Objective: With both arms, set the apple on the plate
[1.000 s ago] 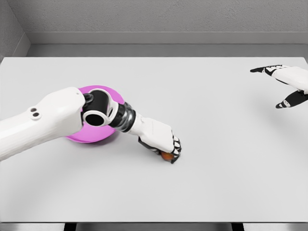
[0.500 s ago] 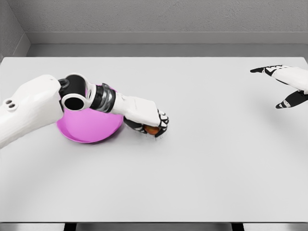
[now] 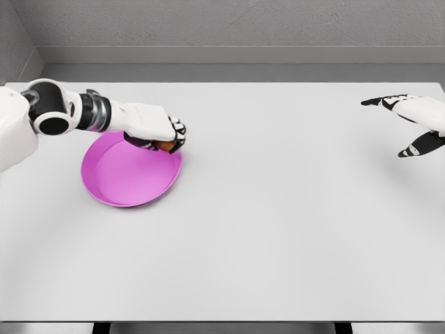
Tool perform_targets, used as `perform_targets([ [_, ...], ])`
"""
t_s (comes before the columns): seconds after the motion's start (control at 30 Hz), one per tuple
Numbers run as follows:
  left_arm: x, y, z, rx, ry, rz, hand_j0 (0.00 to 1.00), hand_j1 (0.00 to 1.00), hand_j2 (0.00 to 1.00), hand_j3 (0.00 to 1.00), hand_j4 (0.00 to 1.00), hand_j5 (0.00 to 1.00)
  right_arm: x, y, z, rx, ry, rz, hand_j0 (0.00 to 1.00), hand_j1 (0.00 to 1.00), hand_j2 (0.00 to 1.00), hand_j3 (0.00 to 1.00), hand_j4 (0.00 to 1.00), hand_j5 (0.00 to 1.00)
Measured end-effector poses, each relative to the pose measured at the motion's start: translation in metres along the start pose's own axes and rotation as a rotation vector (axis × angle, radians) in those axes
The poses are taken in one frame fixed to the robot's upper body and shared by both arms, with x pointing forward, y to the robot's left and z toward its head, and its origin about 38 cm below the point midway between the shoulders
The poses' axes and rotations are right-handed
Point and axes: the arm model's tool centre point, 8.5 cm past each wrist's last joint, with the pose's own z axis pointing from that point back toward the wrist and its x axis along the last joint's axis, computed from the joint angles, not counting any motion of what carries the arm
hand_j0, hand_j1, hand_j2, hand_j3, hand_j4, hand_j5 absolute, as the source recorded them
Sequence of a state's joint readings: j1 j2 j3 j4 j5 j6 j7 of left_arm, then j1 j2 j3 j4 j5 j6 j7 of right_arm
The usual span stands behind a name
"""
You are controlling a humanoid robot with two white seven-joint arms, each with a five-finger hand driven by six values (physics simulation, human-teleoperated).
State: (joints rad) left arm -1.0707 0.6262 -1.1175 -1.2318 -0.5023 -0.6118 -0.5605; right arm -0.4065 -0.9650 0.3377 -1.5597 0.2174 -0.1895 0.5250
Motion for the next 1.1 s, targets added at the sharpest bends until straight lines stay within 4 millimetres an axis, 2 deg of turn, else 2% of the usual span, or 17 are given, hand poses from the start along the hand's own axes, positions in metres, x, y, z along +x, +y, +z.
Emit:
perform_targets([
  [0.13,-0.001,-0.004,0.02,-0.01,0.022,-0.028,0.13,0.13,0.13,0.13,0.13,0.13,0.0,0.0,0.0,0.0,0.0,0.0,1.0,1.0,1.0,1.0,1.0,1.0],
  [0.27,0.001,-0.01,0.024,-0.038,0.032,-0.056,0.2,0.2,0.2,0.2,0.2,0.2,0.0,0.0,0.0,0.0,0.001,-0.001,1.0,1.0,1.0,1.0,1.0,1.0],
  [0.33,0.003,-0.01,0.024,-0.048,0.032,-0.068,0.5,0.5,0.5,0.5,0.5,0.5,0.0,0.0,0.0,0.0,0.0,-0.001,1.0,1.0,1.0,1.0,1.0,1.0],
  [0.37,0.003,-0.011,0.024,-0.054,0.031,-0.072,0.97,0.97,0.97,0.97,0.97,0.97,0.0,0.0,0.0,0.0,0.0,-0.001,1.0,1.0,1.0,1.0,1.0,1.0],
  [0.4,0.003,-0.011,0.025,-0.059,0.032,-0.074,1.0,1.0,1.0,1.0,1.0,1.0,0.0,0.0,0.0,0.0,0.0,-0.001,1.0,1.0,1.0,1.0,1.0,1.0],
  [0.63,0.003,-0.016,0.033,-0.084,0.043,-0.083,1.0,1.0,1.0,1.0,1.0,1.0,0.0,0.0,0.0,0.0,0.0,-0.002,1.0,1.0,1.0,1.0,1.0,1.0],
  [0.73,0.0,-0.02,0.043,-0.027,0.039,-0.006,1.0,1.0,1.0,1.0,1.0,1.0,0.0,0.0,0.0,0.0,0.0,-0.002,1.0,1.0,1.0,1.0,1.0,1.0],
  [0.8,-0.007,-0.017,0.057,0.025,0.047,0.047,1.0,1.0,1.0,1.0,1.0,1.0,0.0,0.0,0.0,0.0,0.001,-0.002,1.0,1.0,1.0,1.0,1.0,1.0],
  [0.87,-0.011,-0.022,0.069,0.063,0.048,0.107,1.0,1.0,1.0,1.0,1.0,1.0,-0.001,0.0,0.0,0.0,0.001,-0.002,1.0,1.0,1.0,1.0,1.0,1.0],
  [1.07,-0.021,-0.05,0.101,0.137,0.083,0.257,1.0,1.0,1.0,1.0,1.0,1.0,-0.001,0.003,0.0,0.004,0.002,-0.005,1.0,1.0,1.0,1.0,1.0,1.0],
  [1.1,-0.025,-0.05,0.109,0.15,0.097,0.267,1.0,1.0,1.0,1.0,1.0,1.0,-0.001,0.002,0.0,0.004,0.002,-0.004,1.0,1.0,1.0,1.0,1.0,1.0],
])
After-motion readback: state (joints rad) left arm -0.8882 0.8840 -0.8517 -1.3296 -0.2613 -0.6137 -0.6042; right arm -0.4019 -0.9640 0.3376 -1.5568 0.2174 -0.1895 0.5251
